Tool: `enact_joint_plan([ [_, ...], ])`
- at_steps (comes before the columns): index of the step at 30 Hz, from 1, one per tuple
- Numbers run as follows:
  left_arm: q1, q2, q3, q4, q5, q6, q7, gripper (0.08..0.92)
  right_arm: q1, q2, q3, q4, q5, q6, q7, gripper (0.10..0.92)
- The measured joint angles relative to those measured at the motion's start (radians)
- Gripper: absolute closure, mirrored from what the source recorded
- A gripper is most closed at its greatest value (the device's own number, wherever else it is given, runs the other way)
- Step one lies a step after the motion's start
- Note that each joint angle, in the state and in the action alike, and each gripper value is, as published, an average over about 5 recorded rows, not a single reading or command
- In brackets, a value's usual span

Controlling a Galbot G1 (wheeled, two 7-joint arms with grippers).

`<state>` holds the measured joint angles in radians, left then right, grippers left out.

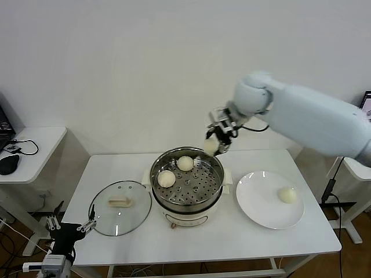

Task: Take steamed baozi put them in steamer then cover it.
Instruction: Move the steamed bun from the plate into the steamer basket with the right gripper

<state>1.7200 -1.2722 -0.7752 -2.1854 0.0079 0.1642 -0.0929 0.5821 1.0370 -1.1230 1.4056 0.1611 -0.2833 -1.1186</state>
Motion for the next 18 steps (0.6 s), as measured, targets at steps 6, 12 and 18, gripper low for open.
enact_joint_plan([
  [6,0.003,-0.012,-0.009,0.0,0.001,0.0,0.0,0.177,-0.03,0.054,-0.039,0.013,-0.02,0.044,0.02,0.381],
  [12,0.005,-0.019,-0.016,0.003,0.001,0.0,-0.001,0.177,-0.064,0.07,-0.081,0.036,-0.072,0.113,0.042,0.381],
  [18,0.0,-0.025,-0.013,0.008,0.003,0.0,-0.001,0.177,-0.088,0.067,-0.113,0.066,-0.123,0.186,0.067,0.381],
])
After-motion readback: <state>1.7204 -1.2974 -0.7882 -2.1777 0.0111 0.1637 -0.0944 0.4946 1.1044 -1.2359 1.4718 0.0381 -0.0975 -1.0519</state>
